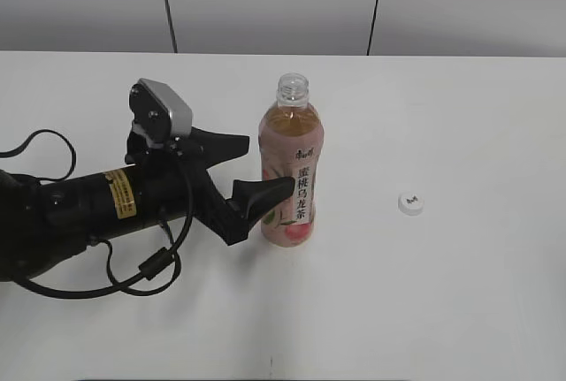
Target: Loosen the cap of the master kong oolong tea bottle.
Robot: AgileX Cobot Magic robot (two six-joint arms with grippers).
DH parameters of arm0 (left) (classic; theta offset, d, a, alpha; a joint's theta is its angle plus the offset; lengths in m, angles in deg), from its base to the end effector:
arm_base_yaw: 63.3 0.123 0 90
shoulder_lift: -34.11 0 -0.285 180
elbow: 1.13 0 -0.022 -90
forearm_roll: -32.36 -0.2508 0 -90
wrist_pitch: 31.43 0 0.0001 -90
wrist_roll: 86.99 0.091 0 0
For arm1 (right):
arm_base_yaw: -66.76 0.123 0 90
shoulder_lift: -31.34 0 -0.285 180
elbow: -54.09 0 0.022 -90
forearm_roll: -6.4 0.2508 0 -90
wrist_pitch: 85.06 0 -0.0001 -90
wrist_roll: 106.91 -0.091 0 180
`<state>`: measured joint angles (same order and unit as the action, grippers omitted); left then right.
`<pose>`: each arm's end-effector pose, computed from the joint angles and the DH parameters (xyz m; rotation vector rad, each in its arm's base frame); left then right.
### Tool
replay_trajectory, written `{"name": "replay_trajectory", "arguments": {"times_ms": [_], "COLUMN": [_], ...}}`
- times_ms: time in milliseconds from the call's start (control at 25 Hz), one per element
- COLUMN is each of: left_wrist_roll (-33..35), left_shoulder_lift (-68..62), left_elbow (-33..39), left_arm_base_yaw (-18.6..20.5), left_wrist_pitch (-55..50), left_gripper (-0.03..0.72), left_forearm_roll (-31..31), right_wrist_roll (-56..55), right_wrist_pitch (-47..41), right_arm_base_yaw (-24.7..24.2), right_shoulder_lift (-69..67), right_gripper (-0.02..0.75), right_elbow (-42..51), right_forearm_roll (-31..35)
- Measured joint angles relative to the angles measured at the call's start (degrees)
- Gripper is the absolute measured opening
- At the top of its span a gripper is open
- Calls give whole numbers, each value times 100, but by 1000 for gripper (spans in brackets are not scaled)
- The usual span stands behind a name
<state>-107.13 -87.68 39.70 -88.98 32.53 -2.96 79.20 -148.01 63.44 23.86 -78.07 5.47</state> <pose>0.2694 -0.1820 0.1142 0.7493 1.6946 -0.8425 -0.0088 -0.0008 0.2777 -0.0490 2.0657 -0.1209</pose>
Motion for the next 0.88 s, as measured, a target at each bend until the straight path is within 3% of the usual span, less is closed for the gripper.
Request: {"name": "replay_trajectory", "arguments": {"times_ms": [480, 880], "left_wrist_roll": [-282, -514], "left_shoulder_lift": [928, 1076], "left_elbow": [1, 1], "left_arm_base_yaw": [0, 0], "left_wrist_pitch": [-1628, -1865], "left_gripper": [588, 589], "left_forearm_roll": [-11, -304], "right_wrist_roll": [0, 0], "right_wrist_pitch": [4, 4], "right_arm_base_yaw": [0, 0], "right_shoulder_lift": [0, 0], "right_gripper": [461, 461], "right_elbow": [0, 0], "right_forearm_roll": [0, 0]}}
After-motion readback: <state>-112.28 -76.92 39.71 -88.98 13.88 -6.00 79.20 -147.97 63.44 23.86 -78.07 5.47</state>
